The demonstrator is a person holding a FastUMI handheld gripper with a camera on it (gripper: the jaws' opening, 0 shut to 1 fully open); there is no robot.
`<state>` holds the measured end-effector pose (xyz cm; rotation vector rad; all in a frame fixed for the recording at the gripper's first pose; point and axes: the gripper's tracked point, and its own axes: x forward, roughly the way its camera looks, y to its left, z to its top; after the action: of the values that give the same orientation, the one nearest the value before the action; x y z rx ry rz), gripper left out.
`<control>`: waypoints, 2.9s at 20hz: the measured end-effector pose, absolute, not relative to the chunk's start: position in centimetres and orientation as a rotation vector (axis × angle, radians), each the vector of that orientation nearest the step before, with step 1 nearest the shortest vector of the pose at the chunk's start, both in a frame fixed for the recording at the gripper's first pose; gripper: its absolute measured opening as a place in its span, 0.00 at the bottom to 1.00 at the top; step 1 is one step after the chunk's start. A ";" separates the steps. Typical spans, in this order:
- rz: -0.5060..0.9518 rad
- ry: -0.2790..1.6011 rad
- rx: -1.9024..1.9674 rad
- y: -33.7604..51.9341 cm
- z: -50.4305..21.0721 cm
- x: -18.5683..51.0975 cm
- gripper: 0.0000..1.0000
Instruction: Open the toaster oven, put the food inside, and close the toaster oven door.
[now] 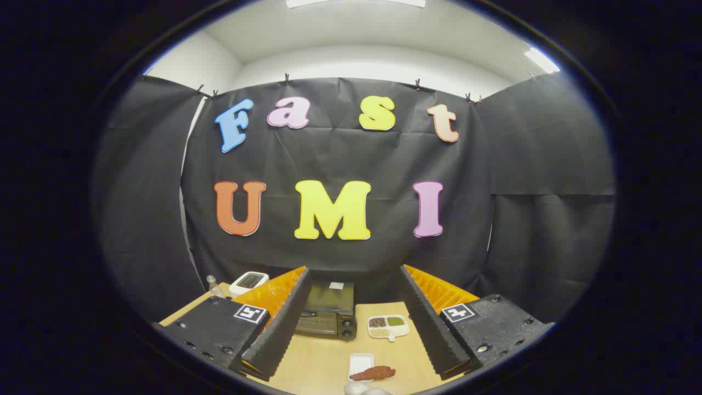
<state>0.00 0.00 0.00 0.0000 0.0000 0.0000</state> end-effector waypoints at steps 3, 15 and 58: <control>-0.007 0.009 -0.002 -0.1 -0.5 0.2 1.00; -0.035 0.069 -0.019 1.5 -4.7 3.3 1.00; -0.031 0.477 0.006 16.8 -29.8 20.3 1.00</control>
<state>20.29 16.77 -29.83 0.0059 0.4772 -0.0305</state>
